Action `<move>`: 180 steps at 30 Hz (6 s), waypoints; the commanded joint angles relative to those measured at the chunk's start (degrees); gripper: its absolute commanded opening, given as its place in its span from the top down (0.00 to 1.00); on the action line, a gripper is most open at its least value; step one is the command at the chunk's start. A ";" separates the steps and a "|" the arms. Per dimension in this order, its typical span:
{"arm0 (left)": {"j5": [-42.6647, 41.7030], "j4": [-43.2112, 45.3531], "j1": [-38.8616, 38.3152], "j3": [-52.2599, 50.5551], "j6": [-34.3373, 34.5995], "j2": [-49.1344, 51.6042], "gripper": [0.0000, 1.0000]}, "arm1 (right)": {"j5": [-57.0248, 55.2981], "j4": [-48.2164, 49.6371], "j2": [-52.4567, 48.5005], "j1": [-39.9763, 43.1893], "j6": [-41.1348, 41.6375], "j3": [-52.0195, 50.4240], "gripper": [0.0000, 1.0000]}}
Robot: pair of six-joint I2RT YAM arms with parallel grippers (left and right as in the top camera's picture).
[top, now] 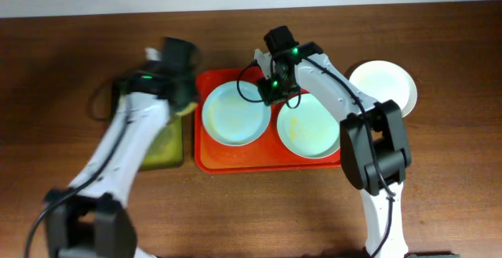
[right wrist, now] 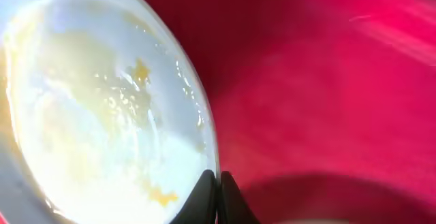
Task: Clean dirty plates on tray and stack at the side
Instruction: 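Scrub the light blue plate with the sponge in the left gripper, then lift the light blue plate with the right gripper and stack it on the white plate, then grasp the pale green plate rim with the right gripper and drag it left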
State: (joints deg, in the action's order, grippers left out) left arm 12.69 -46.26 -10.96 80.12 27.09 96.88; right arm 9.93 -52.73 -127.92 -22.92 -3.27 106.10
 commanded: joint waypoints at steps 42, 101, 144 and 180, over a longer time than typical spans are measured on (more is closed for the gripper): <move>-2.62 -4.59 16.37 -1.51 0.68 -1.20 1.00 | 10.93 -5.57 11.72 25.51 -12.74 4.04 0.96; -2.84 -3.87 16.37 -1.55 0.68 -1.20 1.00 | -12.46 -17.20 4.02 17.33 -6.69 -7.17 0.31; -2.86 -3.91 16.37 -1.55 0.68 -1.20 1.00 | 1.88 -13.55 4.02 16.61 -6.67 -12.28 0.68; -7.56 -3.93 16.26 -1.55 0.66 -1.20 1.00 | -2.95 10.05 4.00 0.98 9.70 -18.14 0.63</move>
State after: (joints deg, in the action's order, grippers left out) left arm 6.59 -50.33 5.28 78.85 27.27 95.92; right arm 16.36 -41.76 -123.50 -21.23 4.03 88.79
